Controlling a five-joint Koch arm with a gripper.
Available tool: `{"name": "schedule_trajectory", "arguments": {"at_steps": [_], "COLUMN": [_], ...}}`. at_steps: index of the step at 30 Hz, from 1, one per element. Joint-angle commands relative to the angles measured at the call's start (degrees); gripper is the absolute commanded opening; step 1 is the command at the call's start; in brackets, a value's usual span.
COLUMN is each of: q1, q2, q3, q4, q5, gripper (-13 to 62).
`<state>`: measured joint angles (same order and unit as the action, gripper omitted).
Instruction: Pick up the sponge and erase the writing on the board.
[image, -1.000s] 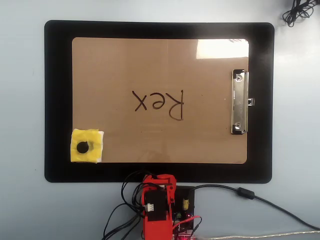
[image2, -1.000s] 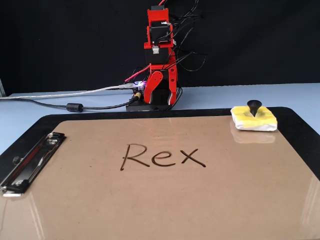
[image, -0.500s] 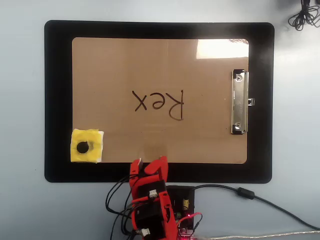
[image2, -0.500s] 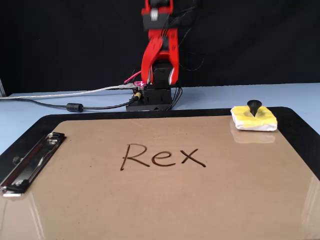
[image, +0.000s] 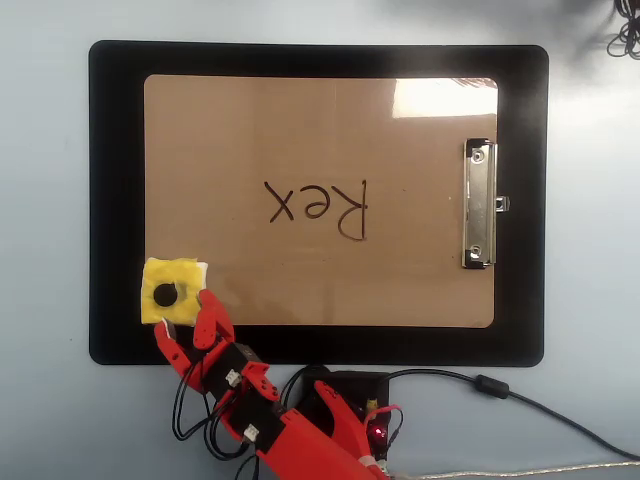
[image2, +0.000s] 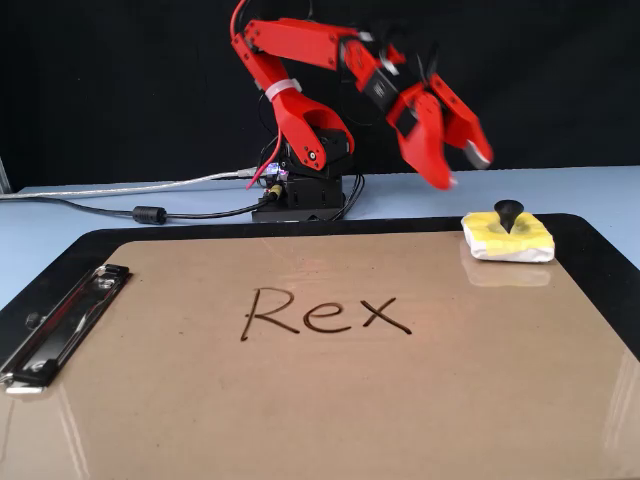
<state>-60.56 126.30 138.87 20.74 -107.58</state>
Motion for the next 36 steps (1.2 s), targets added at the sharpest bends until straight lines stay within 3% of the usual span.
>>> {"name": "schedule_trajectory", "arguments": {"at_steps": [1, 10, 22, 27, 32, 36], "q1": [-1.3, -2.1, -2.4, -2.4, -2.4, -2.5], "q2": [-2.8, -21.8, -25.9, -29.7, -32.1, -31.7], "q3": [0.4, -1.0, -1.8, -5.5, -6.9, -6.7], "q4": [-14.5, -27.2, -27.6, -27.7, -27.7, -27.8], "q5": [2.0, 5.1, 6.7, 7.0, 7.1, 7.1], "gripper": [32.2, 32.3, 31.7, 26.7, 15.4, 15.6]}}
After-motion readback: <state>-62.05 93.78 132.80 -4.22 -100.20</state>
